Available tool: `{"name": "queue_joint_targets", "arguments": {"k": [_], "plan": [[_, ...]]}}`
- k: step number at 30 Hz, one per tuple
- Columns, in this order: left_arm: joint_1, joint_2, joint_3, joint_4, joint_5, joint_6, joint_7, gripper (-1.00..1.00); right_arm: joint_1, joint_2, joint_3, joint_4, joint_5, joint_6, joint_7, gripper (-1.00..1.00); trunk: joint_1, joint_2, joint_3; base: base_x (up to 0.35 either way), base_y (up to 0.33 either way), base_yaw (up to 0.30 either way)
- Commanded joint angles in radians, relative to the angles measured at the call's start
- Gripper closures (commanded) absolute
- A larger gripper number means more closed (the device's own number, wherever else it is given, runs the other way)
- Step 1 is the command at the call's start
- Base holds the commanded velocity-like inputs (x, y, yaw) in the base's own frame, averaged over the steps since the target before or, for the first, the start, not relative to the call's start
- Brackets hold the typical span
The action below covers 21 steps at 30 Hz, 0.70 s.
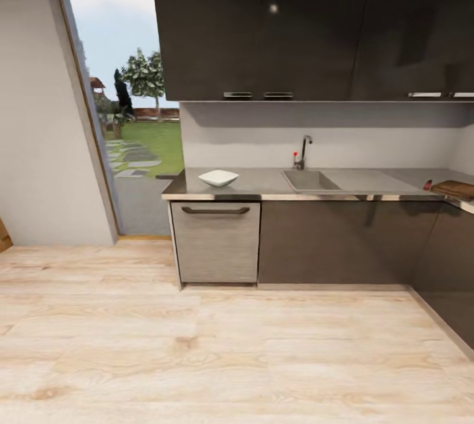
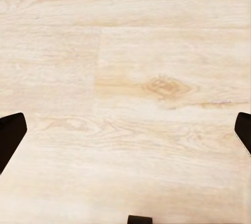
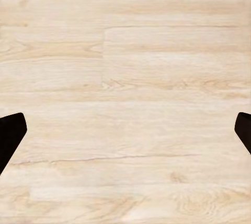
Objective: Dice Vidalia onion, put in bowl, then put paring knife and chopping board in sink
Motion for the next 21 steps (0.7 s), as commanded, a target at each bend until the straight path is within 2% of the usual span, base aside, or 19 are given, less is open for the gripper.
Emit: {"name": "queue_joint_targets", "arguments": {"k": [1,21], "plan": [[0.000,0.000,0.000,-0.001,0.000,-0.002,0.002,-1.00,-0.001,0.000,0.001,0.001,0.001,-0.003,-0.003,-1.00,0.000,0.000,-0.001,0.265,-0.039,0.018],[0.000,0.000,0.000,-0.002,0.000,-0.002,0.001,-1.00,-0.001,-0.001,-0.002,0.032,0.001,-0.003,-0.002,-1.00,0.000,0.000,-0.001,0.293,-0.004,0.002]]}}
